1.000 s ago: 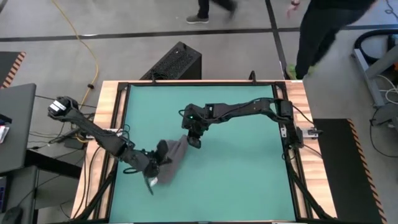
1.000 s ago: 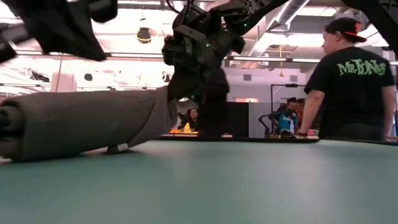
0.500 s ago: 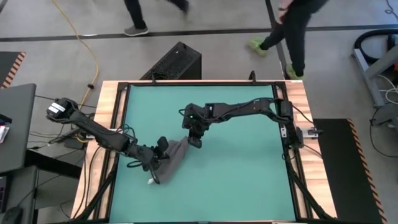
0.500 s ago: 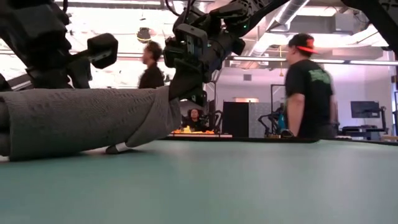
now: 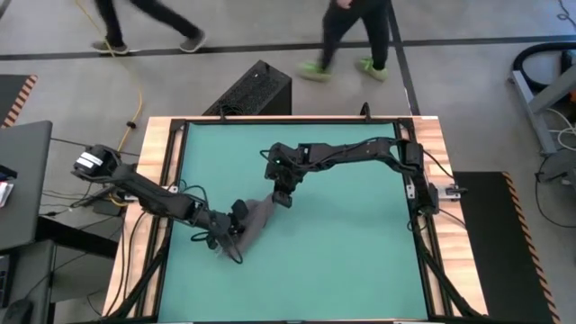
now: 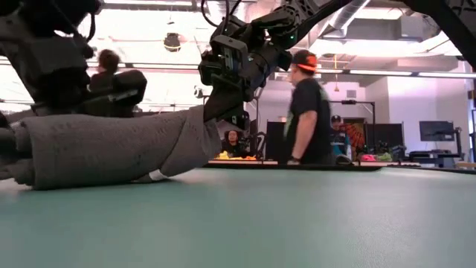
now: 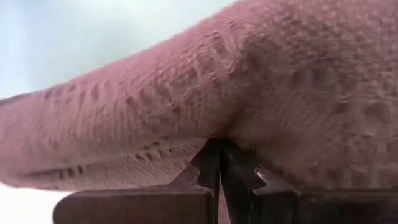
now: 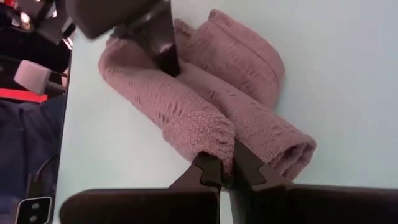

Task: Roll towel into tight, uniform cylinder
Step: Roll the gray towel

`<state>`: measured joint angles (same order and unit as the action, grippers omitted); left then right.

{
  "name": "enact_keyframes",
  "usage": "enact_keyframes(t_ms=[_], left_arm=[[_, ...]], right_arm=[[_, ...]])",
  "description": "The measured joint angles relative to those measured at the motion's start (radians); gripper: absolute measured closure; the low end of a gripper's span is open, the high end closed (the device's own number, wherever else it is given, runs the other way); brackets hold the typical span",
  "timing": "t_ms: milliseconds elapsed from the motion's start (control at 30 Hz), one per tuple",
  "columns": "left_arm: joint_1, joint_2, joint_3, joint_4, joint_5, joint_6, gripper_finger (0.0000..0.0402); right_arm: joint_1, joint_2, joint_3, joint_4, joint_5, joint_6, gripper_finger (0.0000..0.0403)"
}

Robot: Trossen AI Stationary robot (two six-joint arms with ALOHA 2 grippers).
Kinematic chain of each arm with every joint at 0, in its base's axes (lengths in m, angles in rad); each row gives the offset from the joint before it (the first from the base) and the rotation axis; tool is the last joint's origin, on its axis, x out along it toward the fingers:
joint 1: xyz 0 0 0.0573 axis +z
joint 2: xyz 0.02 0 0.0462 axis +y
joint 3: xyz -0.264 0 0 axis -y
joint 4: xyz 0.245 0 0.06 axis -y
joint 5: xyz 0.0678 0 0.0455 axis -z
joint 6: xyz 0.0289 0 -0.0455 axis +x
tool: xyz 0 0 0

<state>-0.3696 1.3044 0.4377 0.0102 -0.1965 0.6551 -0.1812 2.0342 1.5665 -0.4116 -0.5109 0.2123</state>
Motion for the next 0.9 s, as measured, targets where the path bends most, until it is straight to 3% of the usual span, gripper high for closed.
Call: enact_keyframes(t_ms=[367,600,900], left_arm=[[0.0,0.104,0.001,0.179,0.072,0.015,0.0401],[-0.002,0.105,0.0,0.232,0.218,-0.075,0.0402],[-0.014,0.105,0.0,0.259,0.218,-0.067,0.0402]], right_arm=[[-0.02,0.0,-0.001,-0.019,0.033,-0.01,0.0381],[-0.038,0.031,-0.001,0.013,0.042,-0.005,0.0381],[-0.037,0.078,-0.001,0.059,0.025,0.026,0.0381]])
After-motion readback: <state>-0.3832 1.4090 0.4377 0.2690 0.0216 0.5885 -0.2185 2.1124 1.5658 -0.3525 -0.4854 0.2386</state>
